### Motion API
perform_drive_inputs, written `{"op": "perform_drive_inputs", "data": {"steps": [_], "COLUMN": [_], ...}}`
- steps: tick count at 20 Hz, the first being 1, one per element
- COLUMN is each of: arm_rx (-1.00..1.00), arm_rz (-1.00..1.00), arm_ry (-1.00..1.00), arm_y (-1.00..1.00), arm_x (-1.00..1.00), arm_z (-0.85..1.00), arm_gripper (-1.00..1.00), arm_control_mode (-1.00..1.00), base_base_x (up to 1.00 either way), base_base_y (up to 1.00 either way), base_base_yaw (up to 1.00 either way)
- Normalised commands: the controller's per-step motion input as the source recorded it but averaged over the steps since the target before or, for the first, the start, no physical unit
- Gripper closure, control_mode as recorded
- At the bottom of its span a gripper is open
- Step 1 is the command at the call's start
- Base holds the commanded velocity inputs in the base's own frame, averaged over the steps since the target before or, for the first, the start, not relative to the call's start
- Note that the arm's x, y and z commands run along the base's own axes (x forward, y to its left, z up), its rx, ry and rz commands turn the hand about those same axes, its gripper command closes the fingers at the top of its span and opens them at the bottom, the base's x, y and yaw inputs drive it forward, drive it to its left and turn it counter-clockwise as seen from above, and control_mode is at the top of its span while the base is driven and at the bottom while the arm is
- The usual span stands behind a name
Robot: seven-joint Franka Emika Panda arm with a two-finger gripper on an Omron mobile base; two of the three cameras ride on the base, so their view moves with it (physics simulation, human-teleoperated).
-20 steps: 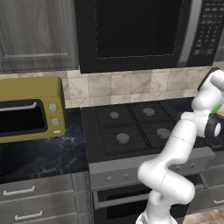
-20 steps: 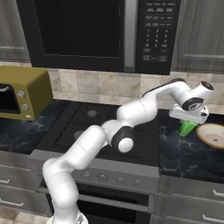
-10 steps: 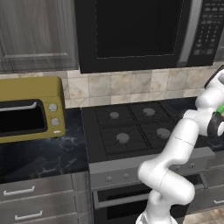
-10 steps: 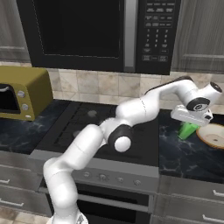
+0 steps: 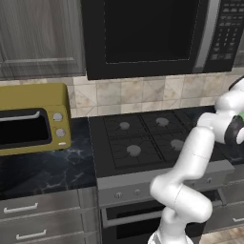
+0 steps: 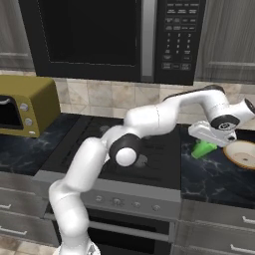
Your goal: Pick the cup and bowl from the counter and place them on the counter next to the sink.
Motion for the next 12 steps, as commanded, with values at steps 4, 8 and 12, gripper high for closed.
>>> {"op": "perform_drive_inputs", "data": {"steps": [4, 8, 12], "arm_rx": [0.01, 0.0, 0.0], "arm_rz": [0.0, 0.0, 0.02], "arm_ry": [-0.2, -0.21, -0.04], "arm_y": [0.89, 0.68, 0.55], "arm_x": [-0.34, -0.56, -0.64], "arm_z": [0.0, 0.02, 0.4], "arm_gripper": [1.0, 1.0, 1.0], "arm_control_mode": [-1.0, -1.0, -1.0], "base_base_x": [0.0, 0.0, 0.0], "base_base_y": [0.0, 0.0, 0.0], "base_base_yaw": [0.0, 0.0, 0.0]}}
